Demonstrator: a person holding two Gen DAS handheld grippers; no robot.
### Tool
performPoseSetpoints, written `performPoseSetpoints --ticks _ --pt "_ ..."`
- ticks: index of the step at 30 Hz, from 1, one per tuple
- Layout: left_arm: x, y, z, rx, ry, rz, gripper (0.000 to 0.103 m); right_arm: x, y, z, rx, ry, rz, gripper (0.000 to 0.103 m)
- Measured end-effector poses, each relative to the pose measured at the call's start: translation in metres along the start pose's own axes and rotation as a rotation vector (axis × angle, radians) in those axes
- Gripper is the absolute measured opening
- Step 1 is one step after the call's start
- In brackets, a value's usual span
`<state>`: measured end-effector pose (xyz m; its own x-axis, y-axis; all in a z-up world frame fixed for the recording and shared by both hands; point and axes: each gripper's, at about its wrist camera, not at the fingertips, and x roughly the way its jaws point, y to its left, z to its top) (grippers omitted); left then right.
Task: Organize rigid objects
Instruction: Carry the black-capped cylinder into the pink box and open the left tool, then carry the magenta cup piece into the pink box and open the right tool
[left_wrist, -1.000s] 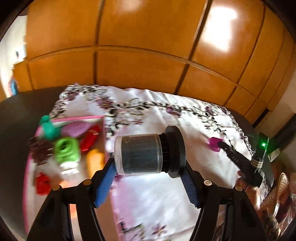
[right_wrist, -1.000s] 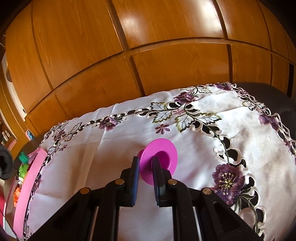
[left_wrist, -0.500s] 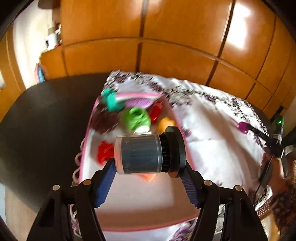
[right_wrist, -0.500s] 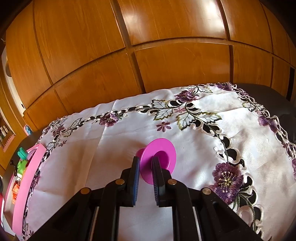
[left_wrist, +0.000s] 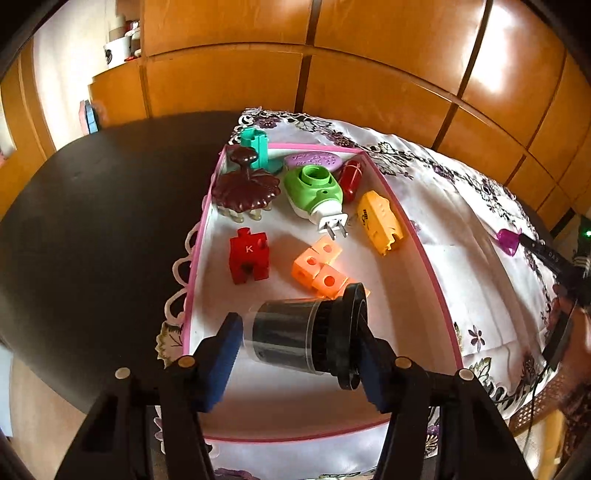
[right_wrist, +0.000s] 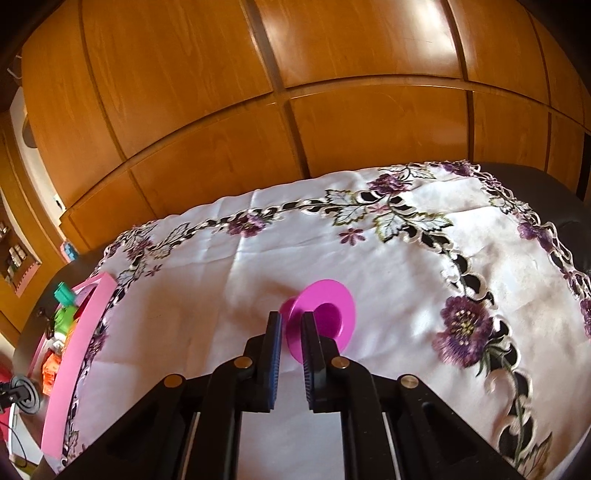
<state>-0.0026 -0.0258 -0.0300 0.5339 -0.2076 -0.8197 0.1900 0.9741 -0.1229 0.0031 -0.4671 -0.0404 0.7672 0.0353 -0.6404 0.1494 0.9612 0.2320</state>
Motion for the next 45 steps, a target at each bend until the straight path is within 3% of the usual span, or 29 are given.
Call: performPoseSetpoints --ticks 4,10,12,14,16,18,20,25,33,41,45 --pt "0.005 0.006 -0.003 -0.017 0.003 0.004 0.06 -0.004 0.007 -0.002 0.017 0.002 0.036 0.007" --pt "0.009 0.012 -0.002 -0.019 -0.012 0.069 0.063 -0.015 0.022 -0.003 0.003 -0.005 0.066 0.007" --pt "0.001 0.01 -0.001 -0.02 -0.047 0.046 0.07 -0.019 0.028 -0.003 -0.007 -0.008 0.072 0.007" --pt "-0.008 0.006 0.0 -0.007 -0.09 0.031 0.085 -0.021 0.033 -0.004 -0.025 -0.009 0.054 0.007" --pt "-0.018 0.005 0.002 -0.014 -0.123 0.008 0.094 -0.021 0.034 -0.003 -0.037 -0.02 -0.019 0.007" --pt "-0.028 0.005 0.003 -0.023 -0.161 -0.026 0.096 -0.018 0.026 0.0 -0.006 -0.017 -0.061 0.014" --pt "-0.034 0.004 0.006 -0.025 -0.188 -0.025 0.097 -0.015 0.016 0.001 0.03 -0.006 -0.122 0.035" --pt "-0.042 0.005 0.012 -0.056 -0.214 -0.024 0.101 0.002 0.004 0.004 0.041 0.044 -0.169 0.042" --pt "-0.047 -0.003 0.014 -0.069 -0.212 -0.042 0.102 0.019 0.008 0.01 0.025 0.036 -0.118 0.041" --pt "-0.038 -0.003 0.012 -0.074 -0.179 -0.046 0.102 0.044 0.005 0.01 0.052 0.093 -0.097 0.014" --pt "-0.033 -0.003 0.012 -0.082 -0.153 -0.06 0.102 0.038 0.016 0.008 0.011 0.063 -0.118 0.013"
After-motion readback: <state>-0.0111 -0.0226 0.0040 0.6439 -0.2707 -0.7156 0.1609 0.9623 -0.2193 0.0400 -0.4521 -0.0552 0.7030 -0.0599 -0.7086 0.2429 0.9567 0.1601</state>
